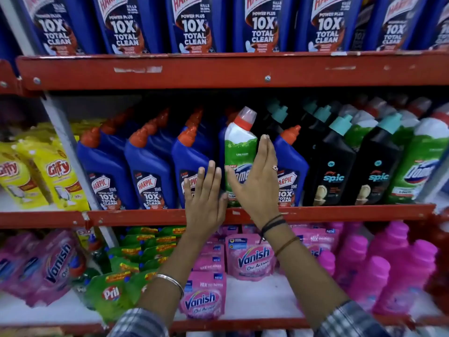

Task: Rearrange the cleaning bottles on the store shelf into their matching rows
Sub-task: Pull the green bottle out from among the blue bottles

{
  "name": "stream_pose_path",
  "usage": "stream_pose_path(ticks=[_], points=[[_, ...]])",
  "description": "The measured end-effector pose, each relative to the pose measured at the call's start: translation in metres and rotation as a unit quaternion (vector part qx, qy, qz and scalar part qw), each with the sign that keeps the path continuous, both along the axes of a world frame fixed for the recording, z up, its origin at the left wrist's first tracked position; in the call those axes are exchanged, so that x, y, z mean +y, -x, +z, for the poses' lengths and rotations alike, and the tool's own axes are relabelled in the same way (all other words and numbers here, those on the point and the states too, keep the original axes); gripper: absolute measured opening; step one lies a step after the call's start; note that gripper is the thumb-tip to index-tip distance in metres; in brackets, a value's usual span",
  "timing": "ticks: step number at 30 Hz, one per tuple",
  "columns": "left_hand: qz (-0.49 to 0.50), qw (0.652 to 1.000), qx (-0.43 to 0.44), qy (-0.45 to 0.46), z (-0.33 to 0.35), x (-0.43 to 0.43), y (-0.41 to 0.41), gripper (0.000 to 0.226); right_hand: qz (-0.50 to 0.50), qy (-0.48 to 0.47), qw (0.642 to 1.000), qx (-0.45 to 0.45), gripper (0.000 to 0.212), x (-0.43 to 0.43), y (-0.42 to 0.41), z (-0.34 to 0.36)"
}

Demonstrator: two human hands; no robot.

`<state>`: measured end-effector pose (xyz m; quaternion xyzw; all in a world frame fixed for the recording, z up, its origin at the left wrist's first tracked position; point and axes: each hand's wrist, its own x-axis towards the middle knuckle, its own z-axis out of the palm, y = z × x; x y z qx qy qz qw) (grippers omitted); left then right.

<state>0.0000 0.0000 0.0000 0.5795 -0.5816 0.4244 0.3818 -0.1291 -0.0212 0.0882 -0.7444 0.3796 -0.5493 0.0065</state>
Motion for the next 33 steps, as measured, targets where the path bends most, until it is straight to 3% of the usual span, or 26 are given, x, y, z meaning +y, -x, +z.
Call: stream_pose_path(ticks=[5, 11, 17, 24, 28, 33], points=[[0.068, 0.997, -0.012, 0.035, -0.018, -0.013, -0.014, 0.063, -0.046, -0.041, 0.998, -0.030, 0.100, -0.013, -0.024, 0.012], [0.079, 0.991, -0.060, 0.085, -0.031, -0.029, -0.032, 0.063, -0.078, -0.025, 0.995, -0.053, 0.093, -0.023, -0.028, 0.011], [0.068, 0.992, -0.058, 0.090, -0.030, -0.028, -0.032, 0.061, -0.037, -0.005, 0.989, -0.145, 0.083, -0.008, -0.022, 0.002], [0.067, 0.993, -0.055, 0.078, -0.028, -0.026, -0.032, 0.059, 0.005, 0.114, 0.966, -0.231, 0.082, 0.041, 0.018, 0.013], [0.069, 0.993, -0.057, 0.079, -0.030, -0.027, -0.031, 0.060, 0.028, 0.072, 0.974, -0.214, 0.084, 0.062, 0.051, 0.007], [0.067, 0.994, -0.062, 0.066, -0.031, -0.027, -0.032, 0.062, 0.016, -0.032, 0.986, -0.161, 0.084, 0.075, 0.075, -0.055]])
